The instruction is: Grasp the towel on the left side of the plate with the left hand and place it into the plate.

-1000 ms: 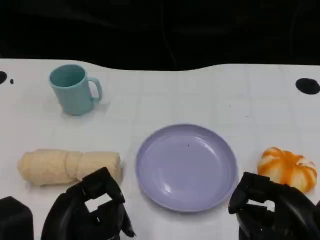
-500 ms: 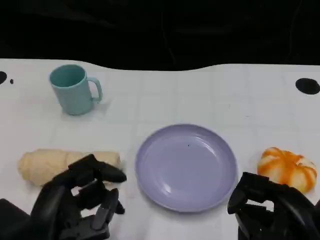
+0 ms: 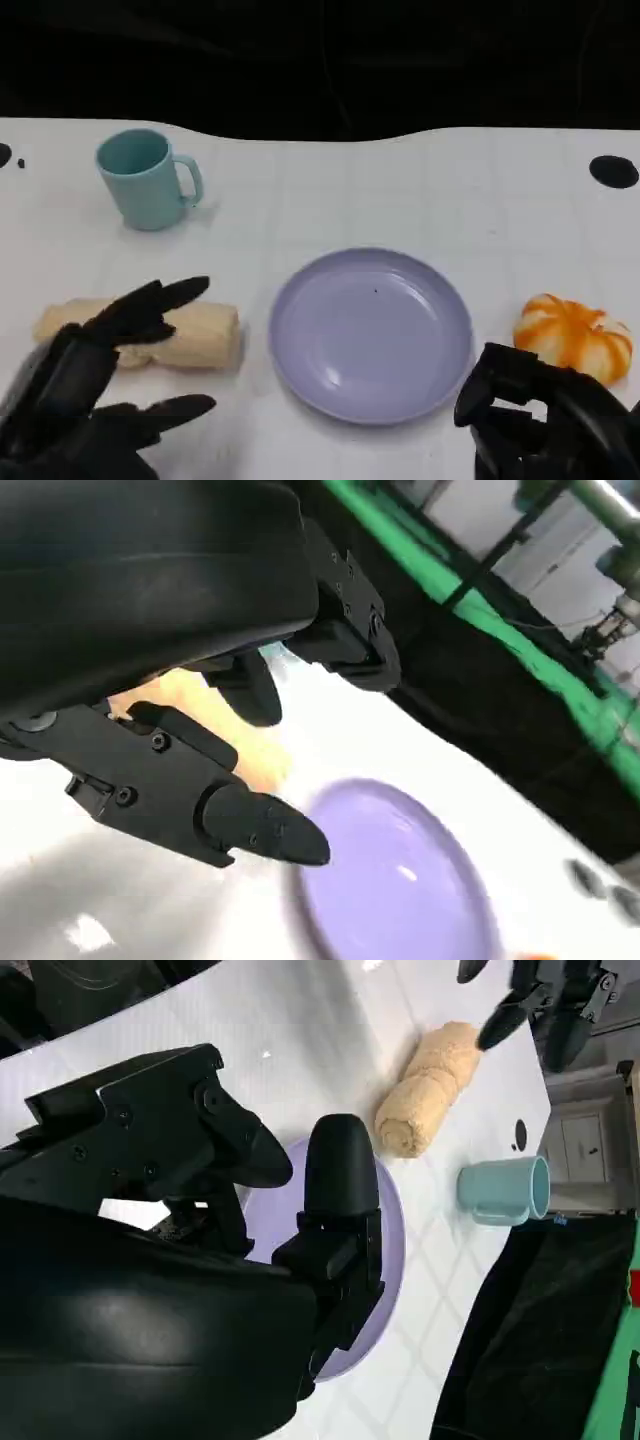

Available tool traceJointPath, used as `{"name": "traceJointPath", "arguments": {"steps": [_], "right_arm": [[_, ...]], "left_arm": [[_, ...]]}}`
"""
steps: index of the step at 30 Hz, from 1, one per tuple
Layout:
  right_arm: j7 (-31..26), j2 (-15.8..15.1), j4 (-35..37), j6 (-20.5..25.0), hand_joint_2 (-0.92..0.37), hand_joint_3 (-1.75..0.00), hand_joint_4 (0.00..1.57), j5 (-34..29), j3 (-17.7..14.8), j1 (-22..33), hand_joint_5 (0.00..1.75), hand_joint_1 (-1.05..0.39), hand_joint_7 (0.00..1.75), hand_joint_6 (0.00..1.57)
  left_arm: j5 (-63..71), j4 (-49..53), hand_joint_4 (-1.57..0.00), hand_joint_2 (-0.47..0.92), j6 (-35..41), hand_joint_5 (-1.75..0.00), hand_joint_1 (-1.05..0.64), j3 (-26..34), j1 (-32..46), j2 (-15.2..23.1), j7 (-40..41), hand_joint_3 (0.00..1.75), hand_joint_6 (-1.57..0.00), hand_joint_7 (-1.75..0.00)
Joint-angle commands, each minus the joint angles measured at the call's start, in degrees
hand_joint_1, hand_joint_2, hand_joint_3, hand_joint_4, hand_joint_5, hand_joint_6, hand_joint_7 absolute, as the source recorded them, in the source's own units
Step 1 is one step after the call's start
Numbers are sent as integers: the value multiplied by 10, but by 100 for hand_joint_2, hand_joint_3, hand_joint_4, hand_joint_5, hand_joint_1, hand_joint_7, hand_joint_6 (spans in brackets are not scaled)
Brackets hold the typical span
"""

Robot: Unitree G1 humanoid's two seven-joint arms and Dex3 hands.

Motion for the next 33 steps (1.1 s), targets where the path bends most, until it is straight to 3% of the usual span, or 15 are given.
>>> {"name": "traceJointPath", "arguments": {"steps": [1, 6, 12, 19, 33], "right_arm": [[0, -4, 0, -1, -64, -111, 73, 4, -6, -2, 175, -7, 163, 56], [1, -7, 3, -5, -65, -110, 73, -2, -3, -3, 175, -8, 162, 56], [2, -5, 4, -6, -65, -110, 73, 0, -2, -3, 175, -7, 162, 57], [0, -4, 0, -9, -65, -109, 73, -2, 4, 2, 175, -8, 161, 57], [-3, -6, -19, 3, -66, -108, 73, -3, 8, 11, 175, -6, 162, 57]], "left_arm": [[117, -21, -25, 92, 16, -53, -49, -7, -18, 48, -8, 2, -38, -2], [249, -2, -32, 90, 41, -39, -54, -43, -55, 80, -29, 0, -41, -1], [336, 74, -36, 86, 70, -34, -56, -87, -124, 81, -49, 0, -41, 0], [365, 203, -44, 85, 91, -15, -52, -139, -222, 77, -58, 0, -38, 0], [342, 444, -46, 89, 94, -6, -51, -233, -349, 53, -58, 0, -35, 0]]}}
